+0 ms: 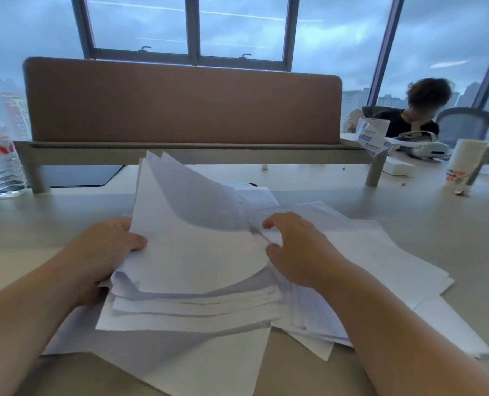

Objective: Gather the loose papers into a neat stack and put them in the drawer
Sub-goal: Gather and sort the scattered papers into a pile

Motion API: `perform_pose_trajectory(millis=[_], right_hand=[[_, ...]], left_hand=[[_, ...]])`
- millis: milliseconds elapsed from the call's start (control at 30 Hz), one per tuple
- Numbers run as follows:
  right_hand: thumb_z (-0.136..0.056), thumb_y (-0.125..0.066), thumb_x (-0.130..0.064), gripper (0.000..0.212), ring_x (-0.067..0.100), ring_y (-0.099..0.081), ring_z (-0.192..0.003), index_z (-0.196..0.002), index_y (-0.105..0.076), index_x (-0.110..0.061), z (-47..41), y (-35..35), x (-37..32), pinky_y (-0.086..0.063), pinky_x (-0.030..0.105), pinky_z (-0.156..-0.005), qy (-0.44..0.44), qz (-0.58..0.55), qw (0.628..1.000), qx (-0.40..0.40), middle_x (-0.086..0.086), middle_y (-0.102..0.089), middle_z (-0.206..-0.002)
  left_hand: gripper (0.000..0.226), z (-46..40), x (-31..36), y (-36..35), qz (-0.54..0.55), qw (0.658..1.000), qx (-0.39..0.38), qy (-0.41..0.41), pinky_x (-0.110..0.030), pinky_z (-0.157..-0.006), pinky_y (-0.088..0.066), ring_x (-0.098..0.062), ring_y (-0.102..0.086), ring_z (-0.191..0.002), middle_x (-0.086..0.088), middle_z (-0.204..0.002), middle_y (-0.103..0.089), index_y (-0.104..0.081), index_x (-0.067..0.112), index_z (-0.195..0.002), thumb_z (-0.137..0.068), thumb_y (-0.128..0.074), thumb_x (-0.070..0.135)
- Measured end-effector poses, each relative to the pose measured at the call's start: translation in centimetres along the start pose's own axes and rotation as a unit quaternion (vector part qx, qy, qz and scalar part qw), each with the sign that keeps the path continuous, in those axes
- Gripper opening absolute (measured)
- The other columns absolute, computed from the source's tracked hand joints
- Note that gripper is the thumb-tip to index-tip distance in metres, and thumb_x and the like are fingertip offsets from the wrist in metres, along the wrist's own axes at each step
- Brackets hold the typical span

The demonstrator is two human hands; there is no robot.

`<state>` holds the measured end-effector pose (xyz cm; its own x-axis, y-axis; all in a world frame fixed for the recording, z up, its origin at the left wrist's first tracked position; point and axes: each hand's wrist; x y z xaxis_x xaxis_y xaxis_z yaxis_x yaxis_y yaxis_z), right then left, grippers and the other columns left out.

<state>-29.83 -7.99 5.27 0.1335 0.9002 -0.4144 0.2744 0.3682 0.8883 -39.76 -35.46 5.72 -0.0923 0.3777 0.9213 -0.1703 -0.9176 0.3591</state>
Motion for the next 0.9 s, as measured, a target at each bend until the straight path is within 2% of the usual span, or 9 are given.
perform_pose_trajectory(millis=[133,267,333,400,500,600,700,800,900], right_hand=[[-0.092,-0.061,-0.033,0.046,0.023,-0.056,-0.123,-0.138,-0.055,-0.027,0.2,2.7,1.5,-0.047,0.041,-0.106,-0.088,0.040,0.995,0.003,-0.003,-0.054,-0.142],[-0.082,-0.073,-0.053,0.051,0.020,-0.062,-0.098,-0.119,-0.062,-0.020,1.4,5.2,3.5,-0.055,0.035,-0.089,-0.161,0.140,0.969,-0.126,-0.001,-0.064,-0.112],[-0.076,-0.074,-0.061,0.051,0.018,-0.060,-0.096,-0.108,-0.060,-0.023,2.0,5.2,3.9,-0.052,0.034,-0.085,-0.168,0.146,0.962,-0.159,-0.003,-0.061,-0.106],[-0.074,-0.072,-0.062,0.050,0.018,-0.060,-0.097,-0.104,-0.059,-0.024,2.3,4.8,3.8,-0.052,0.034,-0.088,-0.159,0.133,0.966,-0.156,-0.003,-0.061,-0.105],[-0.078,-0.072,-0.055,0.042,0.018,-0.064,-0.091,-0.099,-0.063,-0.019,2.4,4.3,3.1,-0.056,0.036,-0.088,-0.138,0.138,0.971,-0.141,-0.001,-0.064,-0.098],[-0.079,-0.071,-0.044,0.027,0.016,-0.063,-0.081,-0.083,-0.060,-0.021,2.4,3.5,2.3,-0.056,0.033,-0.077,-0.104,0.177,0.972,-0.111,-0.003,-0.063,-0.086],[-0.082,-0.068,-0.033,0.023,0.019,-0.060,-0.078,-0.073,-0.052,-0.019,2.3,2.9,2.2,-0.048,0.030,-0.069,-0.083,0.205,0.971,-0.087,-0.004,-0.057,-0.080],[-0.086,-0.064,-0.025,0.014,0.021,-0.057,-0.081,-0.080,-0.053,-0.021,2.4,3.2,2.4,-0.045,0.030,-0.073,-0.064,0.220,0.971,-0.072,-0.005,-0.052,-0.079],[-0.087,-0.061,-0.021,0.013,0.024,-0.056,-0.091,-0.095,-0.052,-0.025,2.5,3.5,2.7,-0.044,0.031,-0.077,-0.071,0.209,0.974,-0.045,-0.003,-0.056,-0.093]], left_hand=[[0.024,-0.1,0.0,-0.2,0.007,1.000,-0.005,-0.009,-0.039,-0.067,-0.056,-0.028,-0.074,-0.056,-0.009,-0.073,-0.080,-0.073,0.015,-0.098,-0.102,-0.054,0.001],[0.026,-0.3,0.4,-0.2,0.005,1.000,0.009,-0.027,-0.028,-0.042,-0.047,-0.014,-0.065,-0.036,-0.005,-0.060,-0.076,-0.067,0.018,-0.094,-0.103,-0.052,-0.001],[0.028,-0.3,0.5,-0.2,0.009,0.999,0.014,-0.036,-0.027,-0.037,-0.047,-0.013,-0.065,-0.036,-0.003,-0.060,-0.076,-0.066,0.020,-0.093,-0.103,-0.051,-0.001],[0.028,0.0,0.5,-0.3,0.021,0.999,0.011,-0.035,-0.028,-0.043,-0.050,-0.015,-0.069,-0.041,0.001,-0.059,-0.076,-0.068,0.020,-0.094,-0.104,-0.051,0.000],[0.025,0.7,0.3,-0.7,0.037,0.999,-0.006,-0.033,-0.035,-0.063,-0.053,-0.020,-0.074,-0.049,-0.005,-0.073,-0.081,-0.071,0.017,-0.098,-0.103,-0.053,0.001],[0.024,0.8,0.5,-1.0,0.027,0.999,0.000,-0.029,-0.031,-0.056,-0.052,-0.018,-0.072,-0.046,-0.003,-0.070,-0.080,-0.072,0.018,-0.096,-0.103,-0.054,0.002],[0.024,0.9,0.7,-1.3,0.029,0.999,-0.002,-0.027,-0.027,-0.047,-0.052,-0.017,-0.071,-0.045,-0.001,-0.064,-0.078,-0.072,0.018,-0.096,-0.103,-0.054,0.003],[0.024,0.9,0.5,-1.3,0.028,0.999,-0.011,-0.036,-0.031,-0.055,-0.052,-0.019,-0.072,-0.047,-0.003,-0.068,-0.079,-0.072,0.016,-0.099,-0.103,-0.053,0.003],[0.024,0.7,0.3,-1.2,0.030,0.999,-0.015,-0.040,-0.033,-0.059,-0.051,-0.020,-0.073,-0.049,-0.006,-0.074,-0.081,-0.073,0.015,-0.100,-0.104,-0.053,0.002]])
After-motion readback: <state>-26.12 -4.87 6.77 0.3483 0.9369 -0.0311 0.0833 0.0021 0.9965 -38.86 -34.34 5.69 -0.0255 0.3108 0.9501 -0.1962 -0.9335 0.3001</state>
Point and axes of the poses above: each hand's wrist, its own z-axis away from the middle knuckle, its own y-axis out of the back of the hand, x = y × z
